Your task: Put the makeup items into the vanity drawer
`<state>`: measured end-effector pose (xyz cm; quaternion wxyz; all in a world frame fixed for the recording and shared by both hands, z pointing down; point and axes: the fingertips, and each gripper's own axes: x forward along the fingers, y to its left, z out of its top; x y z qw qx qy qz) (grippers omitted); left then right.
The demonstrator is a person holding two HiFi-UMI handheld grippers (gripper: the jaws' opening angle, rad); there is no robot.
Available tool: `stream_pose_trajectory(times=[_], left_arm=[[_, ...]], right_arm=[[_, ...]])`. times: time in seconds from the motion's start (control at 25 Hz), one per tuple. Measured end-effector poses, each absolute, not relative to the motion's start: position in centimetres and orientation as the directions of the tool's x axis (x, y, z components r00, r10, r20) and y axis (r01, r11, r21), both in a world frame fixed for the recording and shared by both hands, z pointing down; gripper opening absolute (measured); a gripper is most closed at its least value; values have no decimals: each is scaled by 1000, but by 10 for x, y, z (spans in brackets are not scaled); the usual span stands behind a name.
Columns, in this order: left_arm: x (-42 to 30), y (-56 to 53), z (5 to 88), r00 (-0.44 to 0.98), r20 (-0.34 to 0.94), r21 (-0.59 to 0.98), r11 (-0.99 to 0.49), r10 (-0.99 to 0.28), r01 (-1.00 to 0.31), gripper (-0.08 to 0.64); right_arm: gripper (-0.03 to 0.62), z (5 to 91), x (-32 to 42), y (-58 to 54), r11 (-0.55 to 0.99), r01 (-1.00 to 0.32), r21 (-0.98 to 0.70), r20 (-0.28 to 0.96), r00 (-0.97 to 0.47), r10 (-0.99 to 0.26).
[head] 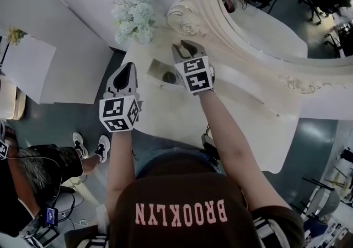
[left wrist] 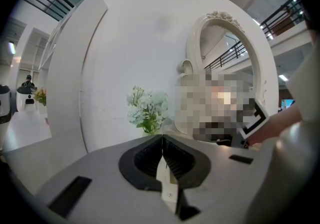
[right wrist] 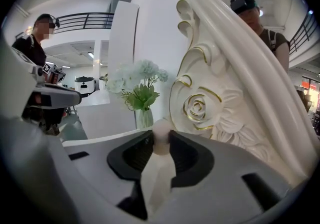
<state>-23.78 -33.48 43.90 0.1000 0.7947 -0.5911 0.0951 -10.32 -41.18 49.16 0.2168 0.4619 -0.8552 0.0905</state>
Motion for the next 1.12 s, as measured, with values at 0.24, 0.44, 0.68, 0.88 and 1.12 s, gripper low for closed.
stream_pose_trajectory(times=[0.24,0.44,0.68,0.88,1.12], left_arm=[[-243,-326,437,298,262,51,-295,-918,-954,6],[-247,-318,439,305,264,57,-301,-915,-952,6],[-259,-315,440,301,263,68,-293,-917,-954,6],[-268,-313,444,304,269,81,-293,-914,-953,6],[-284,-309,453,304,283,100,-287,-910,-953,6]], right_arm=[[92,485,-108,-395,547,-836,42,444,-475,-760],[94,487,-116,-380,552,-833,26,449,-484,-751],[97,491,-134,-365,570,-821,5,454,-507,-733],[103,489,-150,-354,587,-809,4,445,-525,-726],[107,504,-159,-344,574,-819,-8,469,-511,-721]])
